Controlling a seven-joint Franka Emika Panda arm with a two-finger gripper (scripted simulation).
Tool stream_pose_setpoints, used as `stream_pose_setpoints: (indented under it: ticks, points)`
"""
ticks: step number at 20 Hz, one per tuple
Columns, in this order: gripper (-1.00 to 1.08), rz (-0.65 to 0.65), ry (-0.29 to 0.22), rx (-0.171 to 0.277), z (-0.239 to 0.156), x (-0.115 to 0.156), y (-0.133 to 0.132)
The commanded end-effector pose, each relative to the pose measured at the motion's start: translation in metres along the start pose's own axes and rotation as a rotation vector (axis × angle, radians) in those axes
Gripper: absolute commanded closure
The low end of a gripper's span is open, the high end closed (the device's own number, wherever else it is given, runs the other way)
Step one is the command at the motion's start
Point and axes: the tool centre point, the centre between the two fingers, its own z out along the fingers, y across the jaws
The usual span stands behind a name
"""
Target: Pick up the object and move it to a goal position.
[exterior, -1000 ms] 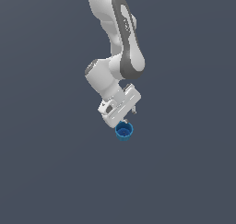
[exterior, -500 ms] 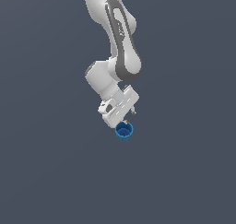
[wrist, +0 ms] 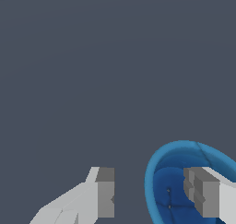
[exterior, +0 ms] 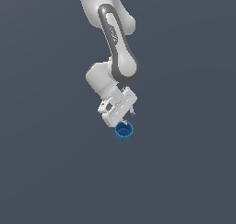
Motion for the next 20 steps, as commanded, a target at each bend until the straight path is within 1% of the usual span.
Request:
stream_pose_setpoints:
  ticks: [1, 10, 20]
  points:
    - [-0.20, -0.026, 0.014, -0.014, 0.001, -0.002, 0.000]
    - [-0.20, -0.113, 0.053, -0.068, 0.003, -0.012, 0.001]
    - [-0.20, -0.175, 0.071, -0.113, 0.005, -0.019, 0.001]
